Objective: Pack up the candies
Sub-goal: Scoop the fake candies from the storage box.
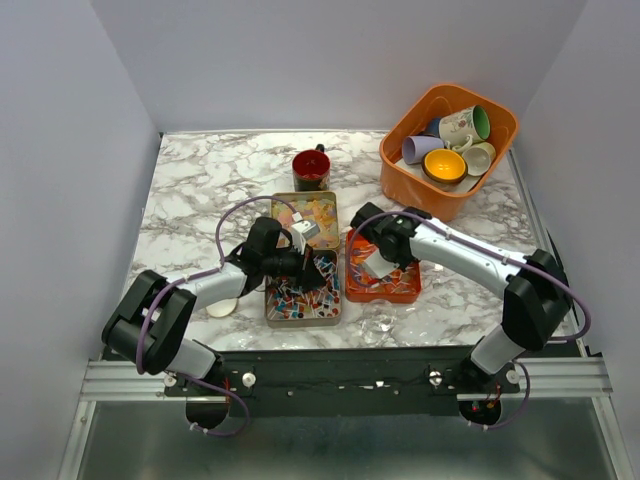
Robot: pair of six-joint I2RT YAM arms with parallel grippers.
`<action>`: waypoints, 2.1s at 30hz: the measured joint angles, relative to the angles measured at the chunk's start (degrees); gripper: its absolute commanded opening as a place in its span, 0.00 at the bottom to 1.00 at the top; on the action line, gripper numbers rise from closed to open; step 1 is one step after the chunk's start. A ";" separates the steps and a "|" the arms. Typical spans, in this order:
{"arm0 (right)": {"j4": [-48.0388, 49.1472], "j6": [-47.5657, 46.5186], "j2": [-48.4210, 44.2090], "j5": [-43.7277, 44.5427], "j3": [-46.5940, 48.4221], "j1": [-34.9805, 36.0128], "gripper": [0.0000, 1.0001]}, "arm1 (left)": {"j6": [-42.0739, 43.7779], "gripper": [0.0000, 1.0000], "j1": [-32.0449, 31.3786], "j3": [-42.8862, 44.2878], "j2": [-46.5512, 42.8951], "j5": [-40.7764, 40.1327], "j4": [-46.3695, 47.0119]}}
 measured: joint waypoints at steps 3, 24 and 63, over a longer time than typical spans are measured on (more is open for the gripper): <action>1.09 0.04 -0.04 1.27 -1.07 0.15 0.01 | 0.02 0.00 0.00 -0.09 -0.02 0.00 0.11; -0.26 1.88 3.76 2.64 4.85 0.76 0.01 | 0.04 0.00 0.00 -1.90 -0.04 0.92 0.92; -16.59 23.96 8.59 -5.88 8.02 4.92 0.01 | -0.07 0.00 -0.11 -2.84 1.51 1.25 3.56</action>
